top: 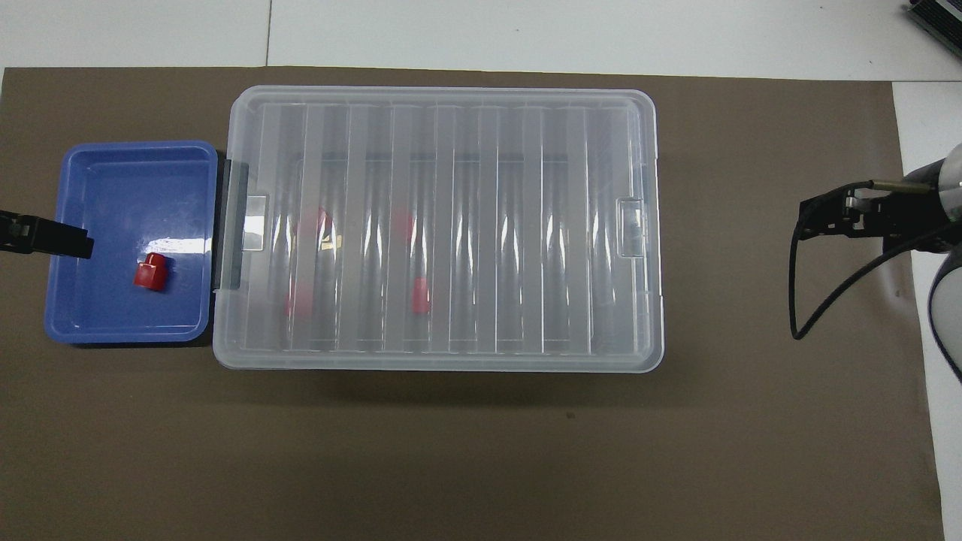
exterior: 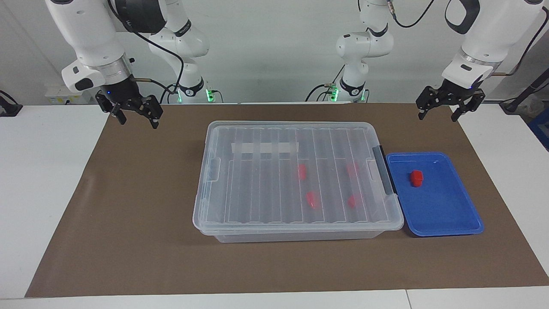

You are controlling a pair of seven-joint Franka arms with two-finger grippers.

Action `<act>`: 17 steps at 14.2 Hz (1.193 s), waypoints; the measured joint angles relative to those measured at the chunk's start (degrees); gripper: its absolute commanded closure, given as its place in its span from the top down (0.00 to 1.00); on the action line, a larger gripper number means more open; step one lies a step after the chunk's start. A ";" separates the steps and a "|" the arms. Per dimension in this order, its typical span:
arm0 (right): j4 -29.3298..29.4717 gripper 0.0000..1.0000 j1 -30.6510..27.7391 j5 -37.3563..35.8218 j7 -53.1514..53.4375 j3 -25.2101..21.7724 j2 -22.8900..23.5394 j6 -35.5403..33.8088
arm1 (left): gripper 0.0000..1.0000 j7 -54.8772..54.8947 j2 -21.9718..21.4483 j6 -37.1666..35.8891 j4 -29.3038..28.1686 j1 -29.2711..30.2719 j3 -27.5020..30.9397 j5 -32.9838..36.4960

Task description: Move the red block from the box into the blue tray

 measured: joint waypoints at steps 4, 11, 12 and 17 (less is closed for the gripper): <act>-1.34 1.00 -0.07 0.00 0.08 0.06 -0.26 -1.22 | 1.00 0.00 0.00 -0.01 0.00 0.00 0.00 0.00; -2.13 1.00 -0.11 0.02 0.08 -0.01 -0.70 -1.21 | 1.00 0.00 0.00 -0.02 0.00 0.00 0.00 0.00; -2.18 1.00 -0.11 0.02 0.08 -0.01 -0.71 -1.21 | 1.00 0.00 0.00 -0.02 0.00 0.00 0.00 0.00; -2.83 1.00 -0.11 0.03 0.08 -0.01 -0.89 -1.21 | 1.00 0.00 0.00 -0.03 0.00 0.00 0.00 0.00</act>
